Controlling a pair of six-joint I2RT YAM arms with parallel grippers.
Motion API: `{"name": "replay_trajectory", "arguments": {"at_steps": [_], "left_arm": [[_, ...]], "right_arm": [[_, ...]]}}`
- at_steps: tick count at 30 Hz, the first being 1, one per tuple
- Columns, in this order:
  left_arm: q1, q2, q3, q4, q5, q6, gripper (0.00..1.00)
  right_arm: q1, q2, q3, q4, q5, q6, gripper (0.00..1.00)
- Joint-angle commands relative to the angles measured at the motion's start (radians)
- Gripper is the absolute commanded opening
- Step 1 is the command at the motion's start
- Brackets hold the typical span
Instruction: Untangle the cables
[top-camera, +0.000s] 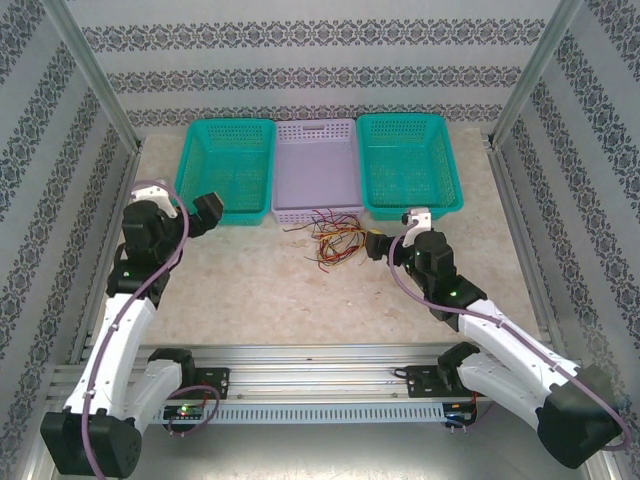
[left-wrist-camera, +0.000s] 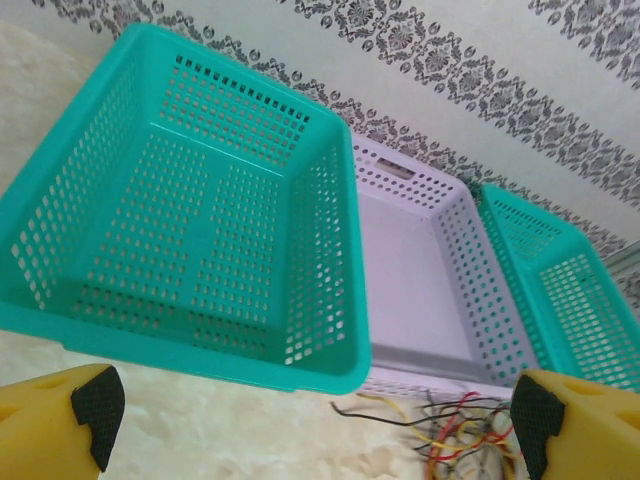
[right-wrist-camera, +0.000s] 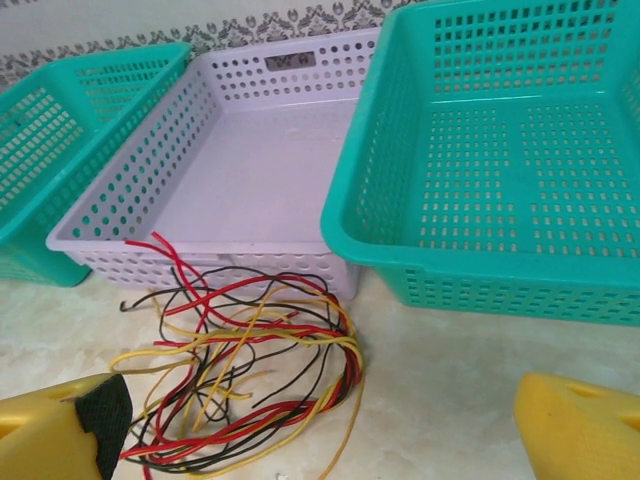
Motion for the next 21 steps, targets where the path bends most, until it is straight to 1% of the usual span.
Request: {"name": "replay_trajectory", "arguments": {"at_steps": [1, 2, 3, 5, 7, 9, 10, 12, 15, 18, 21], "left_arm": [[0.009, -0.028, 0.014, -0.094, 0.075, -0.109, 1.0], [0.008, -0.042, -0.009, -0.06, 0.106, -0.102, 1.0], [0.007, -0.056, -0.032, -0.035, 0.113, -0.102, 1.0], [0.006, -0.096, -0.084, -0.015, 0.063, -0.16, 1.0], [0.001, -0.12, -0.118, 0.014, 0.054, -0.203, 1.0], [-0.003, -0.099, -0.097, -0.019, 0.076, -0.212, 1.0], [-0.008, -0.081, -0.083, -0.036, 0.092, -0.195, 1.0], [-0.022, -0.051, -0.051, -0.095, 0.091, -0.145, 1.0], [-0.041, -0.026, -0.006, -0.196, 0.03, -0.088, 1.0], [-0.055, -0.034, -0.014, -0.201, 0.011, -0.089, 1.0], [-0.066, -0.018, 0.01, -0.254, -0.04, -0.071, 1.0]], "right_arm": [[0.024, 0.004, 0.026, -0.039, -0.077, -0.003, 0.98], [0.034, 0.011, 0.032, -0.054, -0.075, 0.002, 0.98], [0.045, 0.02, 0.036, -0.062, -0.076, 0.006, 0.98], [0.074, 0.046, 0.036, -0.058, -0.084, 0.015, 0.98], [0.095, 0.087, 0.036, -0.04, -0.086, 0.037, 0.98], [0.104, 0.142, 0.051, -0.026, -0.118, 0.067, 0.97], [0.108, 0.176, 0.067, -0.021, -0.139, 0.083, 0.96], [0.119, 0.244, 0.103, -0.023, -0.172, 0.104, 0.93], [0.121, 0.319, 0.15, -0.038, -0.192, 0.139, 0.9], [0.116, 0.364, 0.16, 0.003, -0.191, 0.178, 0.87], [0.114, 0.42, 0.197, 0.016, -0.228, 0.194, 0.83]]}}
